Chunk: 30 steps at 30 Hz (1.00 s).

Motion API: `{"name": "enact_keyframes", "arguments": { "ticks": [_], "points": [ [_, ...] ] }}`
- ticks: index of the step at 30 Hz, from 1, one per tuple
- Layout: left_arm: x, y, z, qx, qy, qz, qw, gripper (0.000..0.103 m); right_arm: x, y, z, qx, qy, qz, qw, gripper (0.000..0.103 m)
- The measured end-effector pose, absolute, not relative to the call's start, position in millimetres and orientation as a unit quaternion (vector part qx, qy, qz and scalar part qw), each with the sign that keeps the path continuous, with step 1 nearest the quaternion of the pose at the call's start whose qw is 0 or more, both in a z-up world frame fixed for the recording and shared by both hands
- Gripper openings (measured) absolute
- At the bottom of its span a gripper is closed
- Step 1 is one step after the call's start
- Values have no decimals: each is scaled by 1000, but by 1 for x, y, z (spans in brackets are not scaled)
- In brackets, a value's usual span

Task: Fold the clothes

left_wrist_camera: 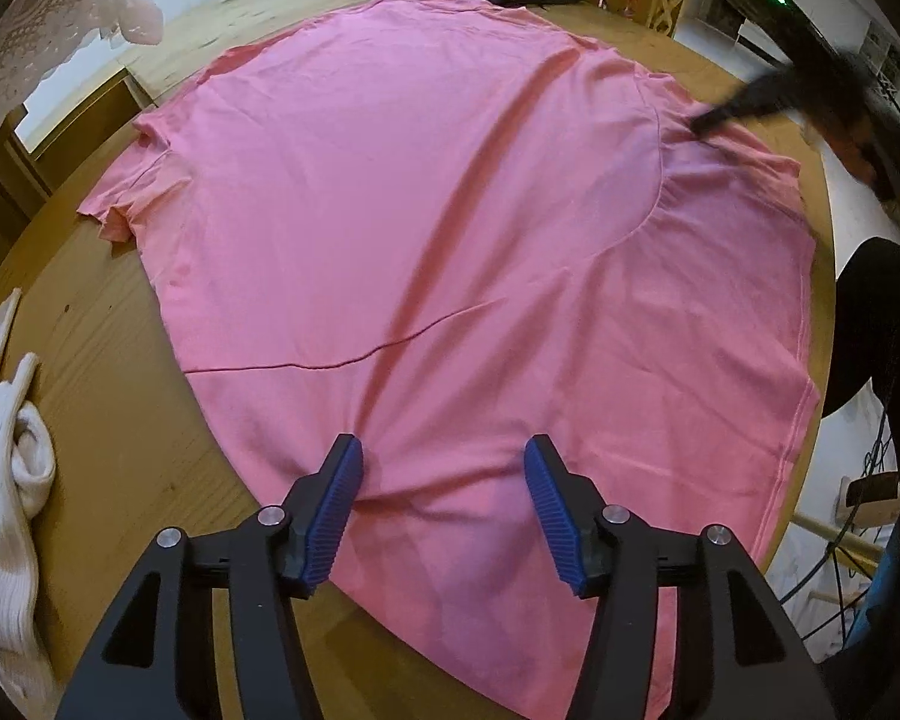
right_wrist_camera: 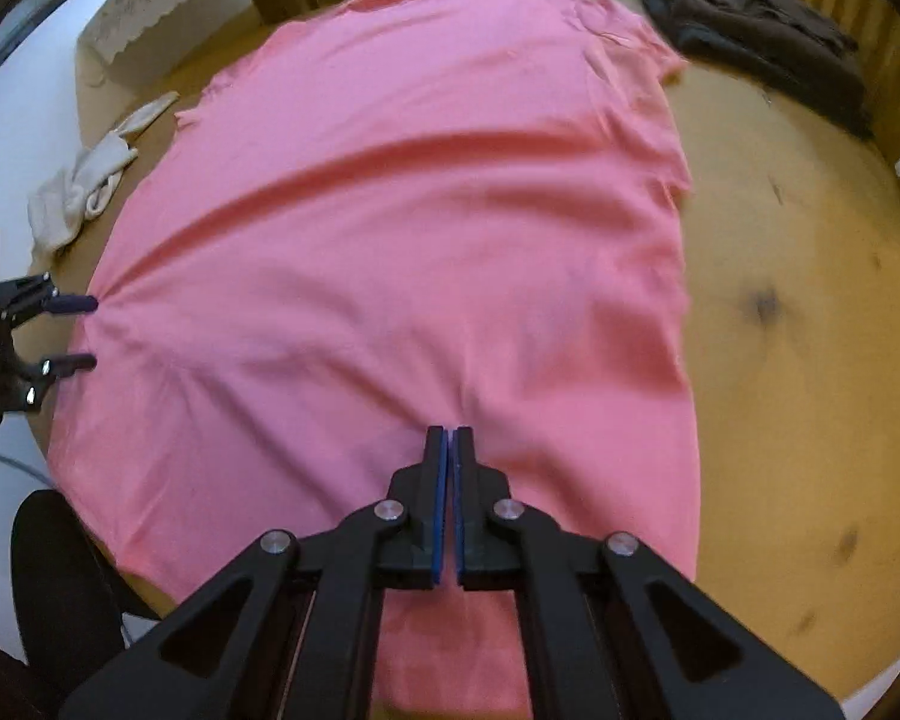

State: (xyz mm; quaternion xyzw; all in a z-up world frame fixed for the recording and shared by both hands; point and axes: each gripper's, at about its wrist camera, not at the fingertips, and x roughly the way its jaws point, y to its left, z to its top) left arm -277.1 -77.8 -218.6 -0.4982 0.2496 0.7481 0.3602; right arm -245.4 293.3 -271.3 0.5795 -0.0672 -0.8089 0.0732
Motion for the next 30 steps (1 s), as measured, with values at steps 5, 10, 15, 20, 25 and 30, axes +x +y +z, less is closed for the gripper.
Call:
{"name": "enact_keyframes", "arguments": {
  "ticks": [5,10,15,20,25,30],
  "points": [
    [-261,-77,-205,-499,239,748,367,41,-217,281,-268,630,-99,-762,112,2],
    [-219,-67,-227,-516,276,706,399,41,-214,295,-256,609,-93,-784,79,2],
    [-205,-81,-228,-505,269,708,414,47,-220,315,-267,615,-58,-785,53,0],
    [-198,-98,-225,-523,287,689,412,47,-208,327,-267,638,-49,-767,46,0],
    [-212,-109,-222,-555,265,685,391,45,-198,342,-262,635,-68,-769,25,4],
    [-223,-98,-212,-546,255,697,389,44,-200,337,-260,617,-62,-783,50,4]
  ]
}}
